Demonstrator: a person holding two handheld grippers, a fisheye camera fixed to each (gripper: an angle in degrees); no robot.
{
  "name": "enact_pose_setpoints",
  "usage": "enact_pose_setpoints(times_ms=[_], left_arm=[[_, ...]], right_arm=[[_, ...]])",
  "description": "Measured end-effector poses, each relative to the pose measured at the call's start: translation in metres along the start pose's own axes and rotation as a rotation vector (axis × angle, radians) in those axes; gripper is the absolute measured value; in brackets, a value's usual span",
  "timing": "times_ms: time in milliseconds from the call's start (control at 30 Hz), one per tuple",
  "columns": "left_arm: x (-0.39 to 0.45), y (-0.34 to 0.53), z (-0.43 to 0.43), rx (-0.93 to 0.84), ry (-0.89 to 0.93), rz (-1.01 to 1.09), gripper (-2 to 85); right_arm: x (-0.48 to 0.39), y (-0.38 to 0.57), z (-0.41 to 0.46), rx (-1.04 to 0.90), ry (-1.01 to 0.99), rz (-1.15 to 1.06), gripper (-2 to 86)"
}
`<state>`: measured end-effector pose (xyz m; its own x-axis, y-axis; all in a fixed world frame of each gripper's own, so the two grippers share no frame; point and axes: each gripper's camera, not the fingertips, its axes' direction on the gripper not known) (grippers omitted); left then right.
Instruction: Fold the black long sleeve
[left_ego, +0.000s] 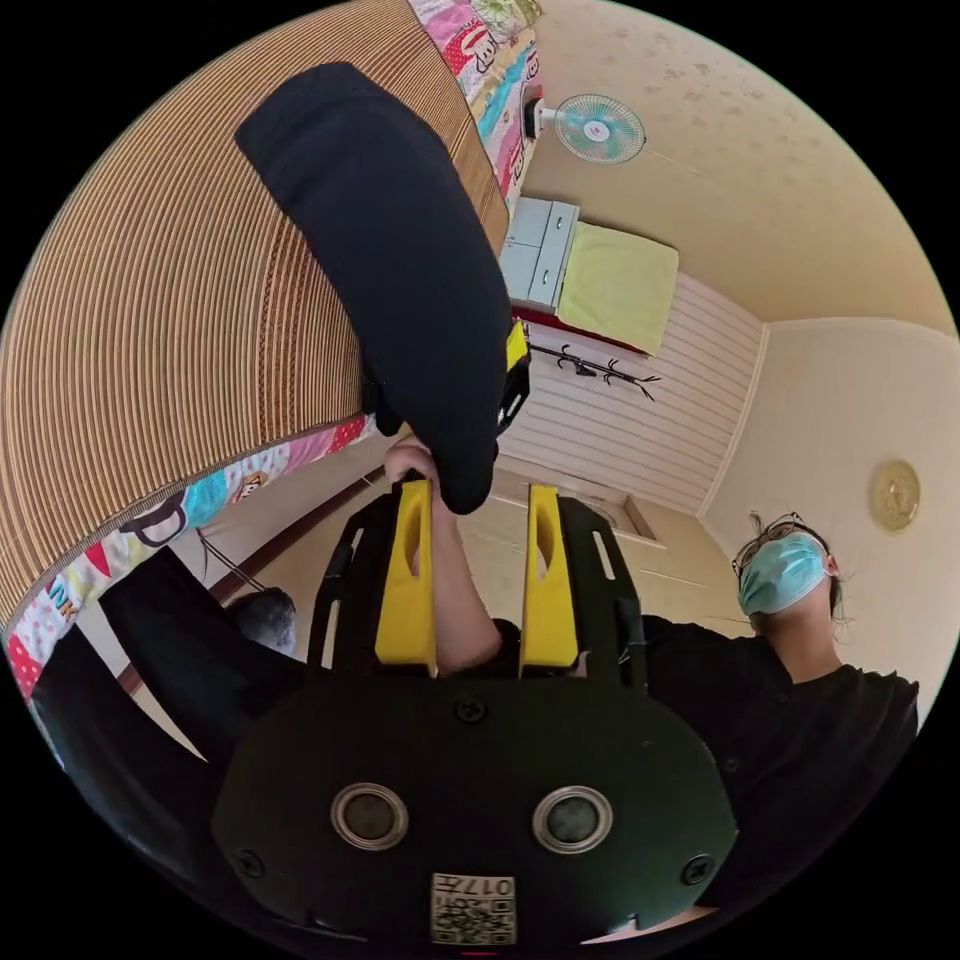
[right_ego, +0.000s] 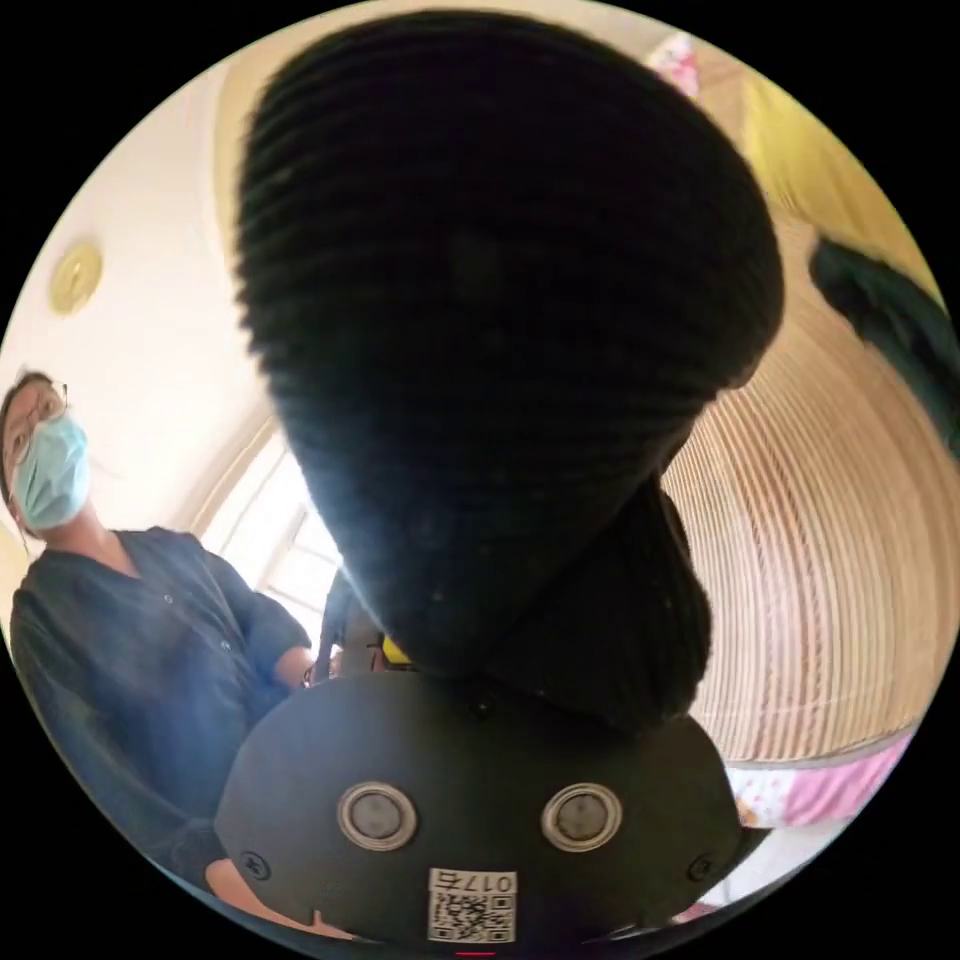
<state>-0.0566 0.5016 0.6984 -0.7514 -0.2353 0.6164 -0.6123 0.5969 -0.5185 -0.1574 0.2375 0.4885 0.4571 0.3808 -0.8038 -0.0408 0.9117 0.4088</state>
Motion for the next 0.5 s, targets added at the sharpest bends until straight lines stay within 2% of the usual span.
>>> enact_pose_setpoints(times_ms=[67, 167, 300, 400, 467, 500], left_arm=[[0.021, 0.003, 0.0, 0.021, -0.034, 0.032, 13.4], [0.048, 0.007, 0.0, 0.068, -0.027, 0.055, 13.2], [0.079, 0.015, 0.0, 0.119, -0.045, 0.073, 12.6], [0.096, 0.026, -0.002, 0.173, -0.075, 0.062, 12.5], [0.104, 0.033, -0.002, 0.195, -0.08, 0.045, 12.5], [0.109, 0.037, -0.001, 0.2, -0.08, 0.029, 12.5]], right_arm=[[-0.045, -0.029, -0.045, 0.02, 0.012, -0.158, 17.7], [-0.085, -0.062, -0.105, 0.04, 0.064, -0.269, 16.7], [-0.091, -0.081, -0.171, 0.076, 0.104, -0.234, 15.4], [-0.058, -0.071, -0.218, 0.191, 0.186, -0.068, 14.1], [-0.025, -0.057, -0.241, 0.263, 0.303, 0.209, 13.0], [-0.021, -0.053, -0.244, 0.263, 0.316, 0.254, 13.1]])
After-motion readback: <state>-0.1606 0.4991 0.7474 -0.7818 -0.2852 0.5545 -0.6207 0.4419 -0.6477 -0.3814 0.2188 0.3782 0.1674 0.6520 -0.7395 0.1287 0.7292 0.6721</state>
